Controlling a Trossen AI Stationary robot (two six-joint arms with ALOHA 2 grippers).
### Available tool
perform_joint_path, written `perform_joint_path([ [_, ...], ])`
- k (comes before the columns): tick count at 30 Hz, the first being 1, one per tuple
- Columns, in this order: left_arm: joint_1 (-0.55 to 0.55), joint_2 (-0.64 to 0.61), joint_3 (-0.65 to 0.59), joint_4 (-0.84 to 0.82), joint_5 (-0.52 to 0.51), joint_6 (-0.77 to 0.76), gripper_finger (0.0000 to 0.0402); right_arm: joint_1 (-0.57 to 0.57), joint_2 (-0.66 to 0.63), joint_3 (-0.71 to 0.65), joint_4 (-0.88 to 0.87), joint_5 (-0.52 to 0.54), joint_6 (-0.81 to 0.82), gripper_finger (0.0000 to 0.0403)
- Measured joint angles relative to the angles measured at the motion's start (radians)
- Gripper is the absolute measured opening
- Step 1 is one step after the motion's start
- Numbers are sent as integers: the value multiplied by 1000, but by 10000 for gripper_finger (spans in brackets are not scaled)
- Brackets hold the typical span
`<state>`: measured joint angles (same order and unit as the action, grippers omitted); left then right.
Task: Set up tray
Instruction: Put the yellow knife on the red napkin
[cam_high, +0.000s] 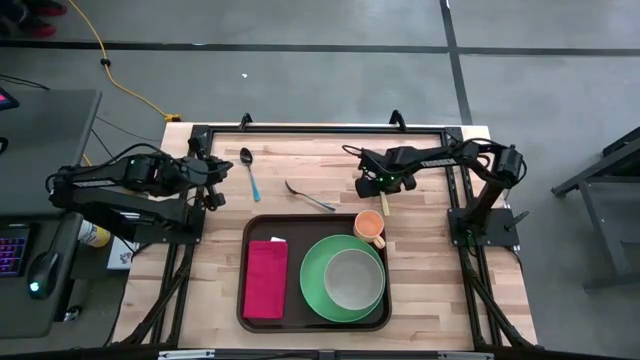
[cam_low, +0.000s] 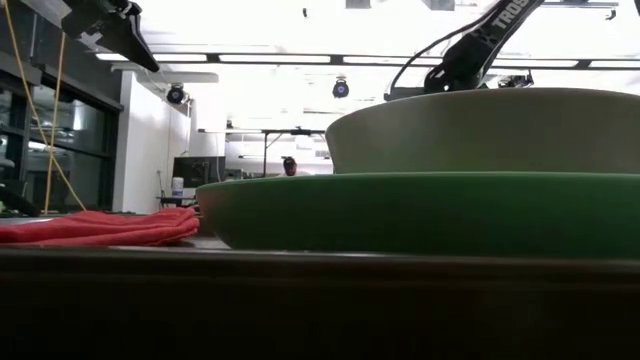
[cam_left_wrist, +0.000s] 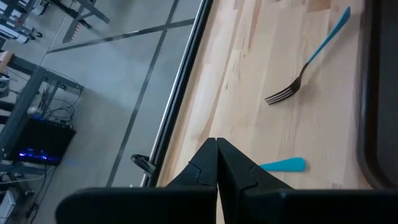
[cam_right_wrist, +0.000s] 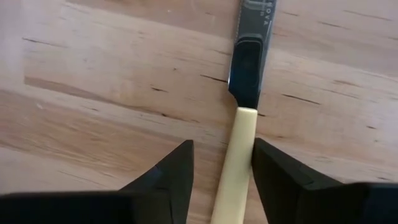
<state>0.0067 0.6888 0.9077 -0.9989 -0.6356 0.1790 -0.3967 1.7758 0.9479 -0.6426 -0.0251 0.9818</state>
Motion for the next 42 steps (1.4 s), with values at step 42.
perform_joint_path([
  [42, 0, 0, 0, 0, -4, 26, 31, 20, 26, -6, 21, 44, 5, 11],
])
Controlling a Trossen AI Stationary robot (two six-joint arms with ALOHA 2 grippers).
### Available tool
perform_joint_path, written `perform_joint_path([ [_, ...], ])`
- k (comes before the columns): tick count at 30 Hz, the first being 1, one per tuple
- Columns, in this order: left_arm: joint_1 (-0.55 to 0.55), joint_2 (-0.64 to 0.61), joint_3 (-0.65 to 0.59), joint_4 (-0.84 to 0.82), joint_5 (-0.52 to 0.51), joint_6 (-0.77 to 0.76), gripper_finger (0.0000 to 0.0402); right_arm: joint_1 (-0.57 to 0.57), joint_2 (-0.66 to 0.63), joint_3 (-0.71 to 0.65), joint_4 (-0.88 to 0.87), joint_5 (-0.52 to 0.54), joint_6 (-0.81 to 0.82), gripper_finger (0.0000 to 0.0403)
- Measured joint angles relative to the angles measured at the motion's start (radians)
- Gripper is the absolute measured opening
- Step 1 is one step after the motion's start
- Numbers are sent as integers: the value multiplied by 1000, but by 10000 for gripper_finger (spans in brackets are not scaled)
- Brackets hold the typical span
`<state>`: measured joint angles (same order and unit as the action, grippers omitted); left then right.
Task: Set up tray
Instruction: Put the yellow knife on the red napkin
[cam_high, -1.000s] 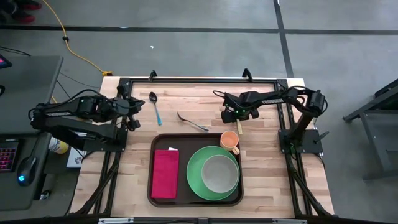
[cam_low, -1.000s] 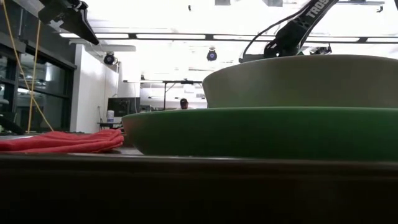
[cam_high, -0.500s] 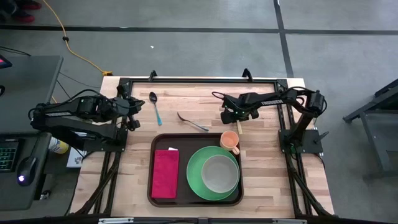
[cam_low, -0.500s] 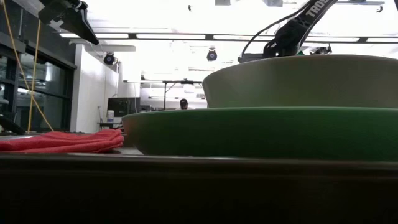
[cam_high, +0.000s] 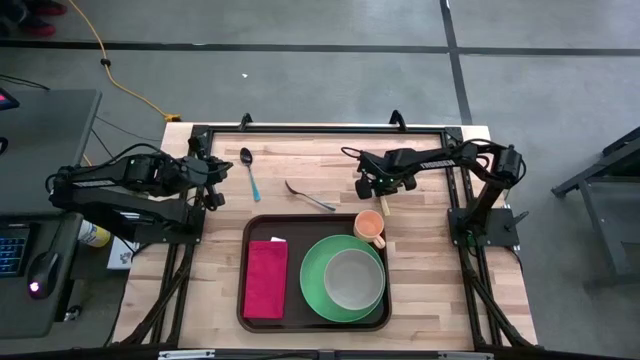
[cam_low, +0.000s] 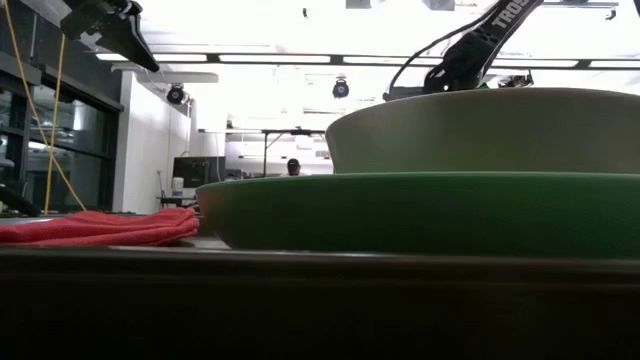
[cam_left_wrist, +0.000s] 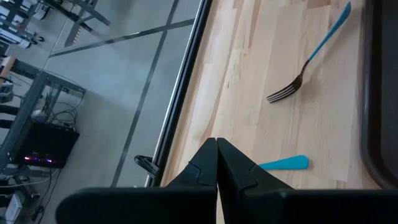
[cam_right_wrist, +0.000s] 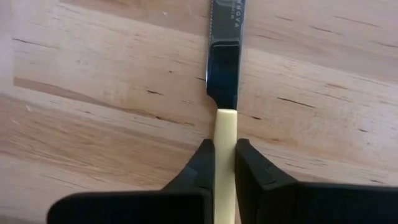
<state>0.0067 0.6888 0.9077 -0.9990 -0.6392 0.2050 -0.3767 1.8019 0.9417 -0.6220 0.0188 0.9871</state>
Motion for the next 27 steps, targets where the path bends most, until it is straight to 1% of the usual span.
perform_joint_path([
  [5, 0, 0, 0, 0, 0, 0, 31, 1, -11, 0, -17, 14, -2, 11],
  [10, 0, 0, 0, 0, 0, 0, 31, -12, -92, -3, -97, 54, -20, 10],
  [12, 0, 0, 0, 0, 0, 0, 31, -25, -132, -10, -169, 58, -23, 10],
  [17, 0, 0, 0, 0, 1, 0, 31, -39, -233, -3, -312, 104, -30, 10],
  [22, 0, 0, 0, 0, 2, 0, 31, -37, -343, -4, -434, 71, -20, 10],
  [25, 0, 0, 0, 0, 4, 0, 31, -2, -407, -4, -498, 33, 18, 10],
  [27, 0, 0, 0, 0, 13, 0, 31, 33, -452, -3, -510, 15, 54, 10],
])
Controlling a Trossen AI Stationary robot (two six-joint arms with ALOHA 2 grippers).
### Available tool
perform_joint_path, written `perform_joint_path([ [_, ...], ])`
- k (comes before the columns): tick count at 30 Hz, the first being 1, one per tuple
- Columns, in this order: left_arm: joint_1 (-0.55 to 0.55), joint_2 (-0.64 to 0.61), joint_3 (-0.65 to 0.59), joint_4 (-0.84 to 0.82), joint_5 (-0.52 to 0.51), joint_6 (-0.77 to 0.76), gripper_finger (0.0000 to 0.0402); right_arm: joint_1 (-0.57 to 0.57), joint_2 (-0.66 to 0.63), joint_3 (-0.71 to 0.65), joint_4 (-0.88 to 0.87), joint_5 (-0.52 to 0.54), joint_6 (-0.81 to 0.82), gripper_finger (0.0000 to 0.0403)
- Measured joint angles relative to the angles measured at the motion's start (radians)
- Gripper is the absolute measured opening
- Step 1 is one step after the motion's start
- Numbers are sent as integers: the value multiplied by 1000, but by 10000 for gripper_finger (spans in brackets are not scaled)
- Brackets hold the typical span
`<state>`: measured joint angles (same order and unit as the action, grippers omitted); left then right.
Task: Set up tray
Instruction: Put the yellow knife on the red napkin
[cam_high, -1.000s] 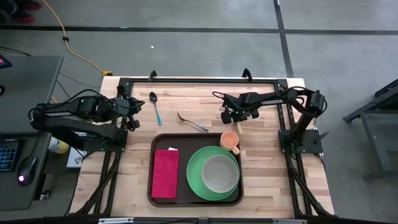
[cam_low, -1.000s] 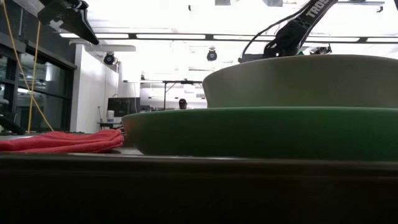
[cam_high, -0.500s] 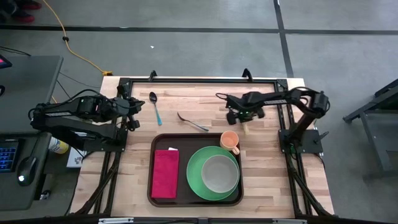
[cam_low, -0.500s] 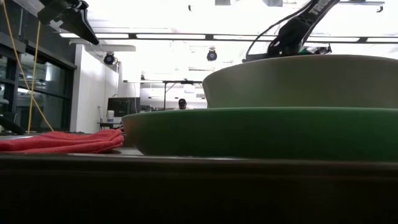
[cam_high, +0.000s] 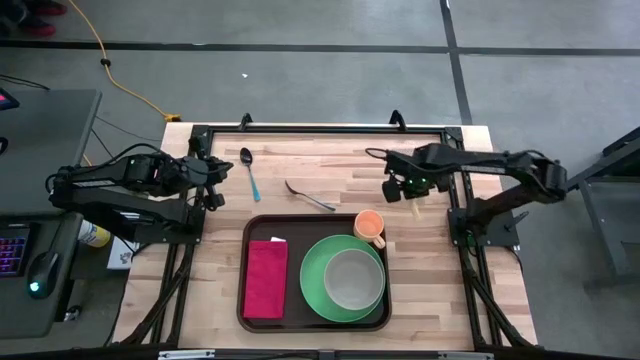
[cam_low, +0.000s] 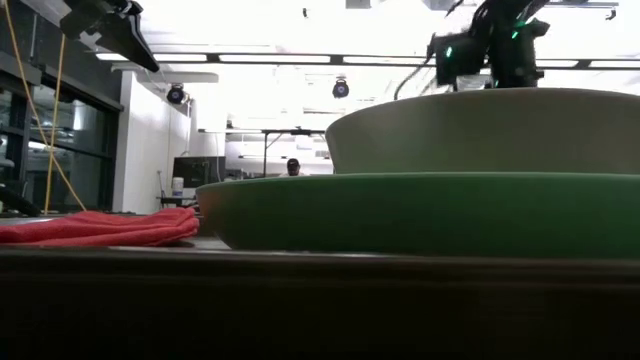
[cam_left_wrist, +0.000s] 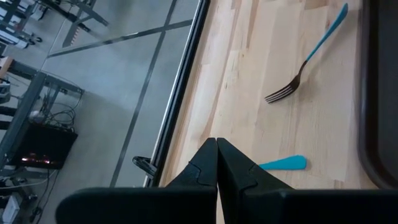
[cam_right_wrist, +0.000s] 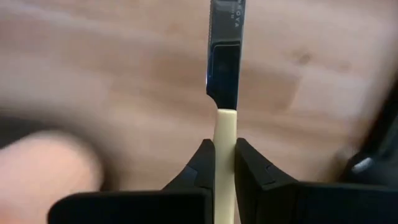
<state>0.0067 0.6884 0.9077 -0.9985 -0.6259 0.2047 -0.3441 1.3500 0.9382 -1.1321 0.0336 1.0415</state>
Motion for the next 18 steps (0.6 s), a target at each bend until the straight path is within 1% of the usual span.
perform_joint_path([
  [5, 0, 0, 0, 0, 30, 0, 31, 113, -109, 1, 0, -62, 92, 10],
  [9, 0, 0, 0, 0, 35, 0, 31, 237, -181, 1, 75, -77, 186, 10],
  [11, 0, 0, 0, 0, 35, 0, 31, 304, -207, 1, 130, -59, 230, 10],
  [13, 0, 0, 0, 0, 34, 0, 31, 370, -221, 3, 195, -20, 283, 10],
  [18, 0, 0, 0, 0, 34, -4, 31, 536, -211, 3, 384, 84, 372, 10],
])
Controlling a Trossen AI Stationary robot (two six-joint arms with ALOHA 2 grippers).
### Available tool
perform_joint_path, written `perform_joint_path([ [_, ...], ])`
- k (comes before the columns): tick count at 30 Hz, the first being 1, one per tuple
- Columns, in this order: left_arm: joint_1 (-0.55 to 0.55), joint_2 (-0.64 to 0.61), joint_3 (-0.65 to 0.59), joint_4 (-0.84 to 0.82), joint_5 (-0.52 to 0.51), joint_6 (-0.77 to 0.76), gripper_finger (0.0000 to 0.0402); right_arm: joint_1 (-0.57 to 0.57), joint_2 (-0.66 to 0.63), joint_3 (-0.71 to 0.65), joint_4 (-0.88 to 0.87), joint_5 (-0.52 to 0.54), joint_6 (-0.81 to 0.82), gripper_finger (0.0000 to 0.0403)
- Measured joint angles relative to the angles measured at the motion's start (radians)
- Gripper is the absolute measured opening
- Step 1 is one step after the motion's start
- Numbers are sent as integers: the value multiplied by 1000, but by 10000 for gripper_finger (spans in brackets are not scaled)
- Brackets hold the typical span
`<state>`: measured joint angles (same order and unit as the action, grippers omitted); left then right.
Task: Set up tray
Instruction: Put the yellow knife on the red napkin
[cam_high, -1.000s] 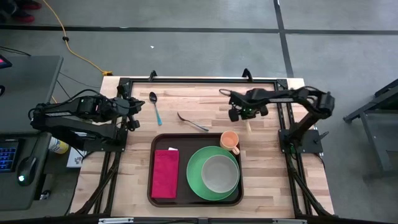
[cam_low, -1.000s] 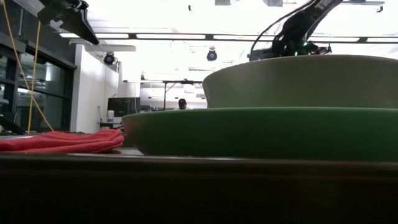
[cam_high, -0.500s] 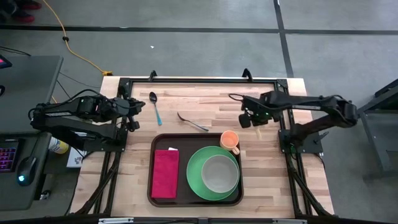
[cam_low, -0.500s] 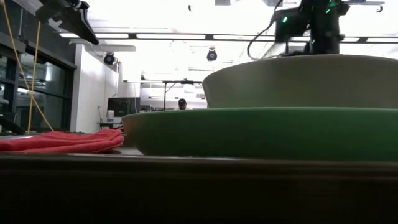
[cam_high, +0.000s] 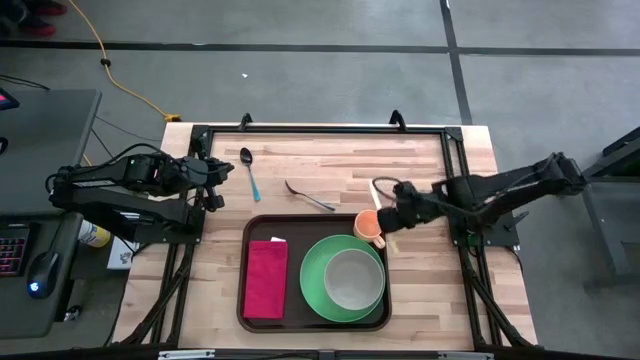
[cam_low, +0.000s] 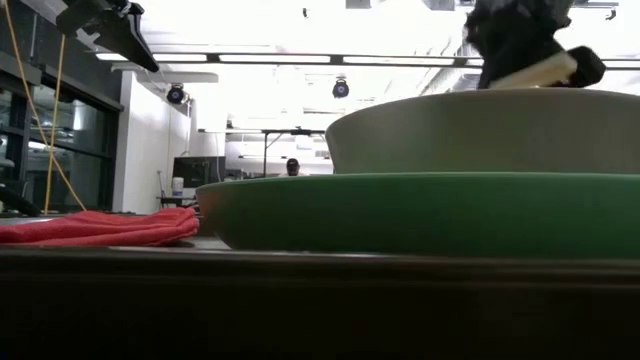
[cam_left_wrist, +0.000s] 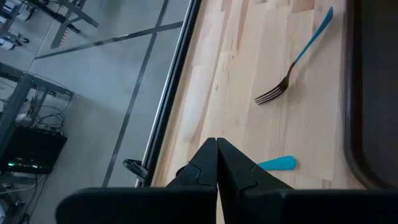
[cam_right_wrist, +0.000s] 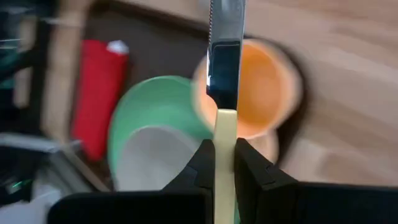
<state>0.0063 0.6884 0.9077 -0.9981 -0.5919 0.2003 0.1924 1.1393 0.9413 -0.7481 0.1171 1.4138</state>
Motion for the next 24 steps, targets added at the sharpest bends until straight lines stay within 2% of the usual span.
perform_joint_path([
  [6, 0, 1, 0, 1, 6, -35, 31, 151, 67, 1, 265, 165, 24, 10],
  [9, 0, 1, 0, 2, 6, -58, 31, 195, 137, 57, 335, 225, -24, 10],
  [16, 0, 3, 0, 8, 6, -59, 31, 230, 371, 361, 294, 317, -180, 10],
  [24, 0, 3, 0, 16, 6, -111, 31, 212, 667, 744, 228, 435, -175, 10],
])
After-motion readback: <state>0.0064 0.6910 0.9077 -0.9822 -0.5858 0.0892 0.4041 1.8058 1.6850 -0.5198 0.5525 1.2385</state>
